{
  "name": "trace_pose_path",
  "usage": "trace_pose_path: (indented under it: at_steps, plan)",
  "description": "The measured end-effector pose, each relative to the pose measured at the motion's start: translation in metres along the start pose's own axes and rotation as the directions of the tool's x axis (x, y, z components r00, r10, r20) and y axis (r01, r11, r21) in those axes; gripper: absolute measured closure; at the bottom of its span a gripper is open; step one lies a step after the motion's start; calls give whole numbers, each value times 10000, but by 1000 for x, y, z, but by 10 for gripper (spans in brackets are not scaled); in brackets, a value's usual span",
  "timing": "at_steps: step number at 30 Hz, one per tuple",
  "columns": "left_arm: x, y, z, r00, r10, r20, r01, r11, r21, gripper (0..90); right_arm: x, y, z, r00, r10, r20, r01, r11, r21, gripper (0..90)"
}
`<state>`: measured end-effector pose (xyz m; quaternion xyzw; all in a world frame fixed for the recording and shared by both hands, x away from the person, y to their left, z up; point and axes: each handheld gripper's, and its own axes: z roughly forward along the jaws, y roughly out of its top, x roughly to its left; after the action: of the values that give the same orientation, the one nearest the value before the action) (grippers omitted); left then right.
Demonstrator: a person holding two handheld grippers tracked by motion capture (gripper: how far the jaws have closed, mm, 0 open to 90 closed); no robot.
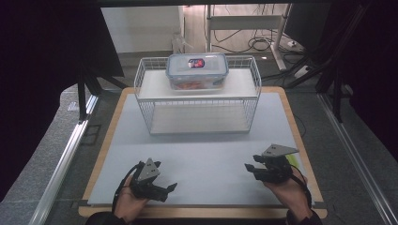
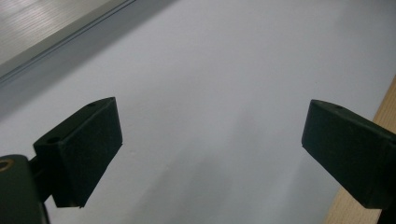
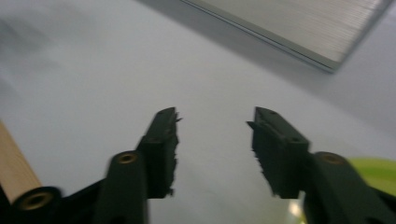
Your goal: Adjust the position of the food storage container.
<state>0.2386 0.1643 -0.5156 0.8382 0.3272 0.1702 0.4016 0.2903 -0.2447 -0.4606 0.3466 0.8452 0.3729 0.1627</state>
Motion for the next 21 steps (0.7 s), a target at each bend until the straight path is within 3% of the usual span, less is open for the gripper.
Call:
trace_pose_path:
  at_steps: [1,4,5,6,7,12,13,14,18,20,21]
  plan:
    - [0,0,1,10000,17,5,-17,10000,40,49,-6,-3,-7,9997,-14,256,14,10000,17,670]
    - [0,0,2,10000,19,-3,-19,10000,79,49,-12,-6,-13,9989,78,470,-76,10000,-31,735]
    - [0,0,2,10000,28,-21,-28,10000,77,49,-18,-8,-20,9968,240,766,-228,9996,-173,825]
    - [0,0,2,10000,39,-30,-39,10000,48,49,-18,-8,-20,9968,240,766,-228,9996,-173,825]
    - [-1,0,1,10000,61,-40,-61,10000,-13,50,-28,-12,-30,9924,517,1114,-484,9983,-328,900]
    - [-1,0,1,9999,133,-13,-133,9999,-47,50,-44,-20,-48,9795,1025,1732,-924,9936,-656,900]
    - [-2,0,2,9999,125,2,-125,9999,3,51,-52,-26,-56,9707,1255,2048,-1118,9907,-772,900]
    - [-2,0,2,9999,125,2,-125,9999,3,51,-52,-26,-56,9707,1255,2048,-1118,9907,-772,900]
    - [-3,0,3,9998,184,33,-184,9998,62,51,-68,-42,-67,9490,1841,2558,-1660,9819,-907,900]
    - [-4,0,4,9997,251,39,-251,9996,121,51,-72,-47,-69,9404,2012,2740,-1846,9791,-853,900]
    - [-4,0,4,9997,251,39,-251,9996,121,51,-72,-47,-69,9404,2012,2740,-1846,9791,-853,900]
